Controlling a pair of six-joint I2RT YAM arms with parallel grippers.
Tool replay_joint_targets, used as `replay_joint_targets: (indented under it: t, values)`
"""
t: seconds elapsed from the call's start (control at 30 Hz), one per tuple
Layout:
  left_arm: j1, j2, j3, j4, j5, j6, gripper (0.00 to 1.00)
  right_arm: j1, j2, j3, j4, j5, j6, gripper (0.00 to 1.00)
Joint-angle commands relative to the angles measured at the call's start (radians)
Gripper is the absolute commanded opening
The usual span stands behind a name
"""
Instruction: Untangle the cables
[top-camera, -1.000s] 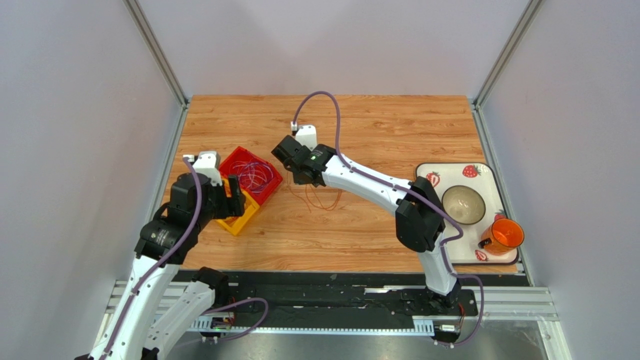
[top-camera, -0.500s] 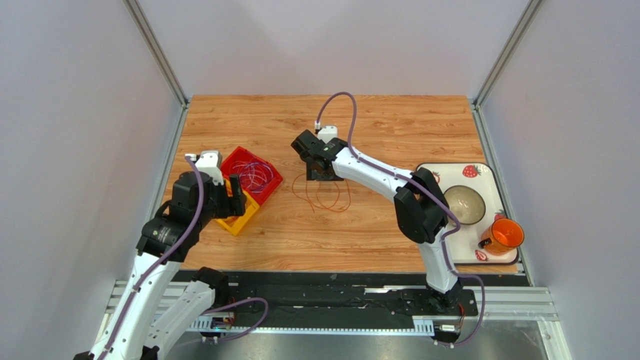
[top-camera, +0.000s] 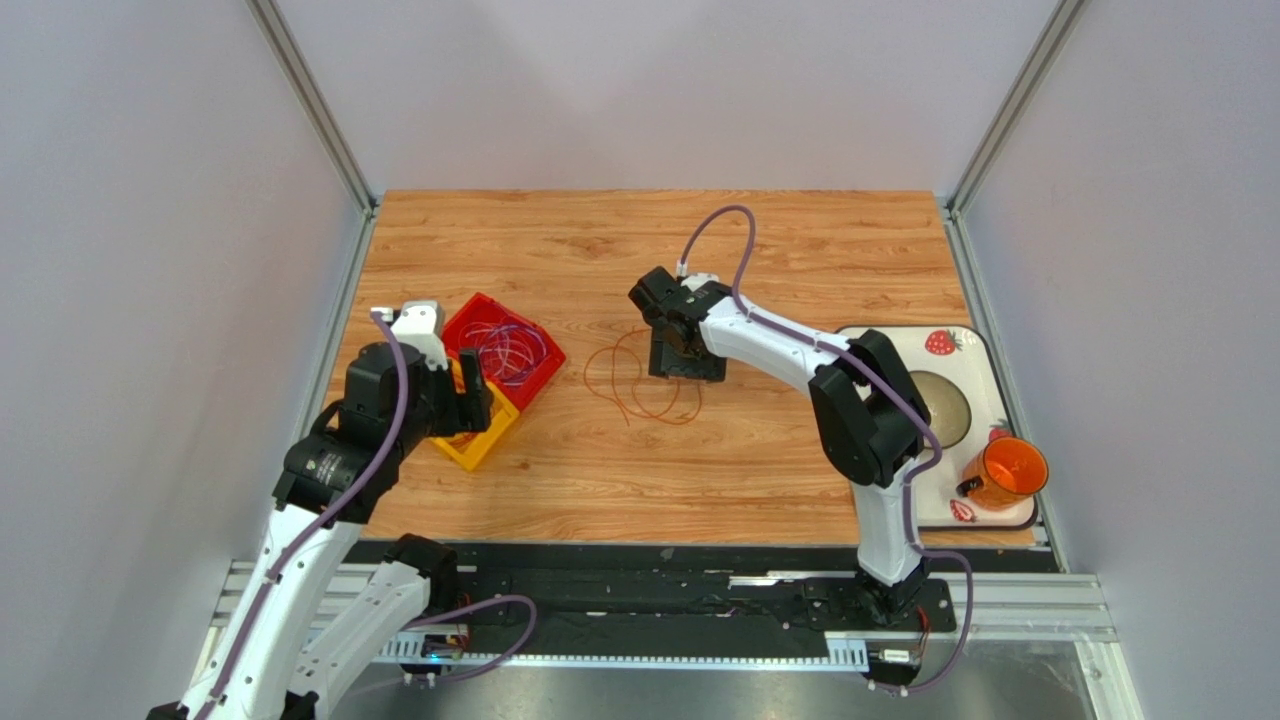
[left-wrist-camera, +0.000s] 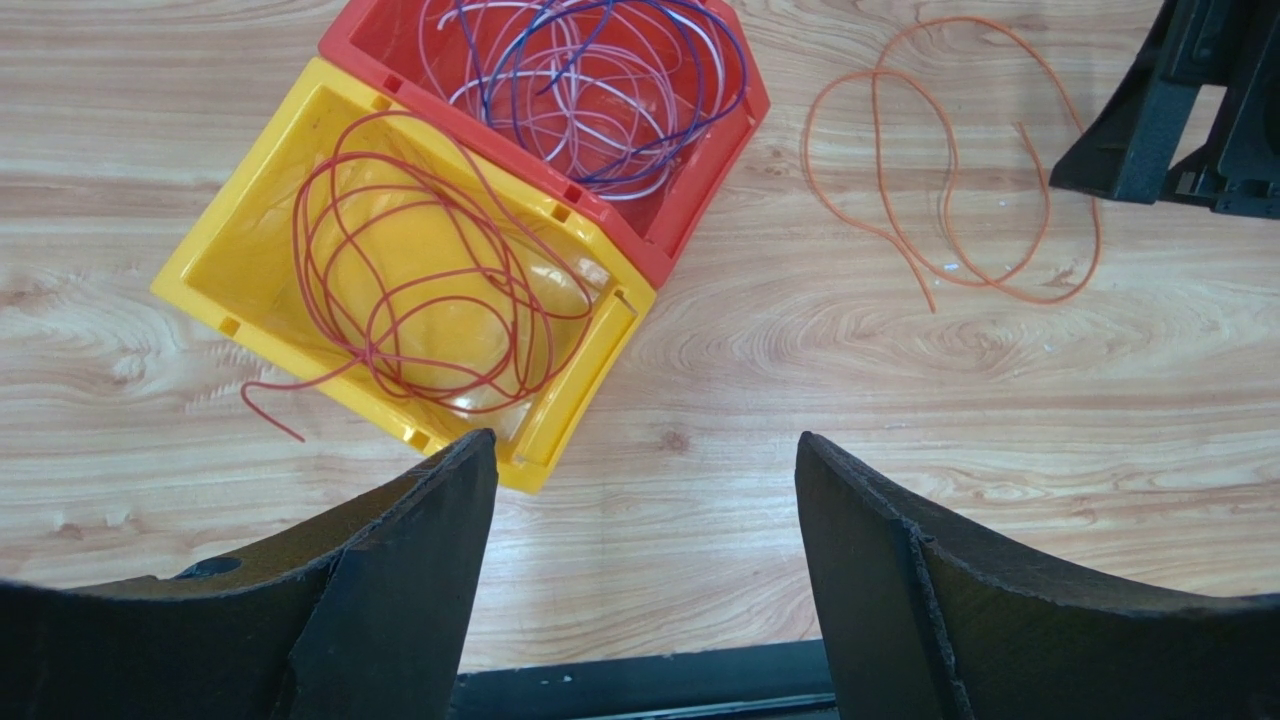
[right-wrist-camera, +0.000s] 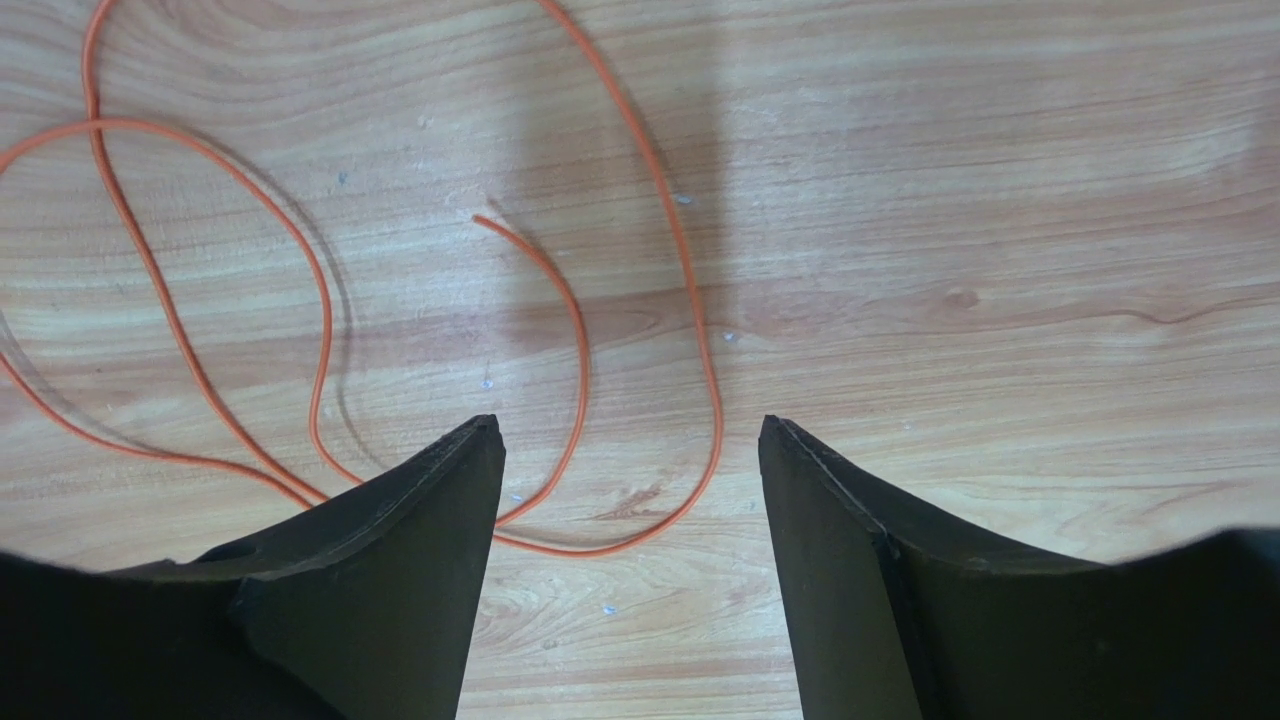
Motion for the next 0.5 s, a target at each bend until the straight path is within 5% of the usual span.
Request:
replay_joint_targets:
  t: [0.0,0.47]
  values:
    - [-0.003,-0.002,-0.003,0.034,0.007,-0.004,0.81,0.008,-0.018,-0.028,0.069,-0.071,-0.005,0.68]
    - [-0.003,-0.002,-0.003,0.033,0.007,-0.003,0.81,0.004,0.068,0.008,0.170,-0.217,-0.005,0.67]
